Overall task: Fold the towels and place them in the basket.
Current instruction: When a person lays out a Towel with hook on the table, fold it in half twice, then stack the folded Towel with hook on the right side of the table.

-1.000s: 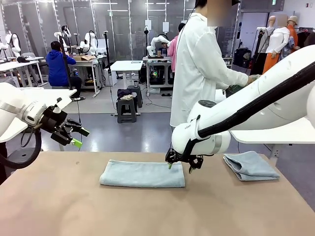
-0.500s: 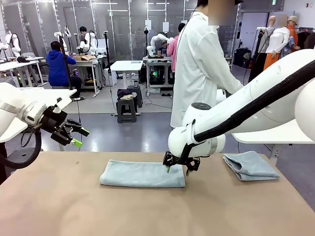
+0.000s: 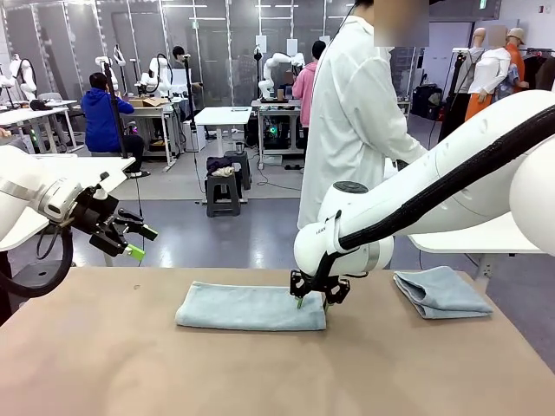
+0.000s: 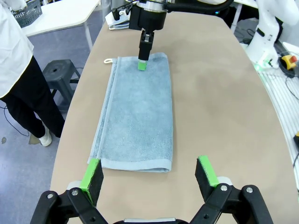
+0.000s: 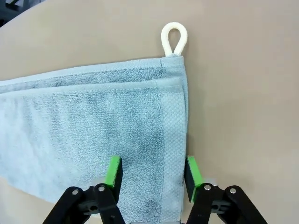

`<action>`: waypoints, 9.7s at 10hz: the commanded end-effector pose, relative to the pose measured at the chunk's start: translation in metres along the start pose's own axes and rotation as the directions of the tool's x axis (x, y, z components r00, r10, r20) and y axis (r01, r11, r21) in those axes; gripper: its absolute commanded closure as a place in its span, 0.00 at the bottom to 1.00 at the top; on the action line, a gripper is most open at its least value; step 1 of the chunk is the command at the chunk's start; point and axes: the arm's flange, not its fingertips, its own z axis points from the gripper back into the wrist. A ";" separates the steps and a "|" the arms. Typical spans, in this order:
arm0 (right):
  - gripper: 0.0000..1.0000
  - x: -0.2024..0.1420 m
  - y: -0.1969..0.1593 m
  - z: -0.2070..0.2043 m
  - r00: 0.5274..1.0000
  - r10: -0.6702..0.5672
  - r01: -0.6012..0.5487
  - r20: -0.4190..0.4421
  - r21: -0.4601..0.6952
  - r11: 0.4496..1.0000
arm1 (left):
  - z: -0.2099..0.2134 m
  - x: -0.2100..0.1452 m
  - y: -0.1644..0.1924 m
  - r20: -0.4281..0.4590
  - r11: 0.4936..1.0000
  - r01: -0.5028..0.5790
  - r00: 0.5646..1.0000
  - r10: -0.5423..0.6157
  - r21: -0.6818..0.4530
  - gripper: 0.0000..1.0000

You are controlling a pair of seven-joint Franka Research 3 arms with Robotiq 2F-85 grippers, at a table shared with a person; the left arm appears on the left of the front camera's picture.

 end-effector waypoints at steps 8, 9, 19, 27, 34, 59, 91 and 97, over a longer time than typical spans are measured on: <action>0.46 0.001 0.009 -0.007 1.000 -0.029 0.029 -0.007 -0.082 0.996 | 0.002 0.001 -0.002 0.000 1.000 0.001 1.000 -0.001 0.002 0.00; 0.58 0.001 0.008 -0.007 1.000 -0.023 0.022 -0.007 -0.083 0.996 | 0.002 0.001 -0.002 0.000 1.000 0.001 1.000 -0.001 0.002 0.00; 1.00 -0.001 -0.030 0.005 1.000 0.023 -0.021 0.019 -0.081 0.996 | 0.002 0.001 -0.002 0.000 1.000 0.001 1.000 -0.001 0.002 0.00; 1.00 0.014 -0.077 0.064 0.991 0.065 -0.053 0.116 -0.098 0.994 | 0.002 0.001 -0.002 0.000 1.000 0.001 1.000 -0.001 0.002 0.00; 1.00 0.011 0.122 0.082 0.991 0.084 -0.061 0.102 -0.209 0.976 | 0.002 0.001 -0.002 0.000 1.000 0.001 1.000 -0.001 0.002 0.00; 0.32 -0.004 -0.013 0.103 0.996 0.082 -0.068 -0.034 0.312 0.948 | 0.002 0.001 -0.002 0.000 1.000 0.001 1.000 -0.001 0.002 0.00; 0.32 0.030 0.022 -0.012 0.997 -0.061 0.071 -0.046 0.247 0.966 | 0.002 0.001 -0.002 0.000 1.000 0.001 1.000 -0.001 0.002 0.00; 0.56 0.030 0.021 -0.012 0.998 -0.039 0.051 -0.052 0.270 0.962 | 0.002 0.001 -0.002 0.000 1.000 0.001 1.000 -0.001 0.002 0.00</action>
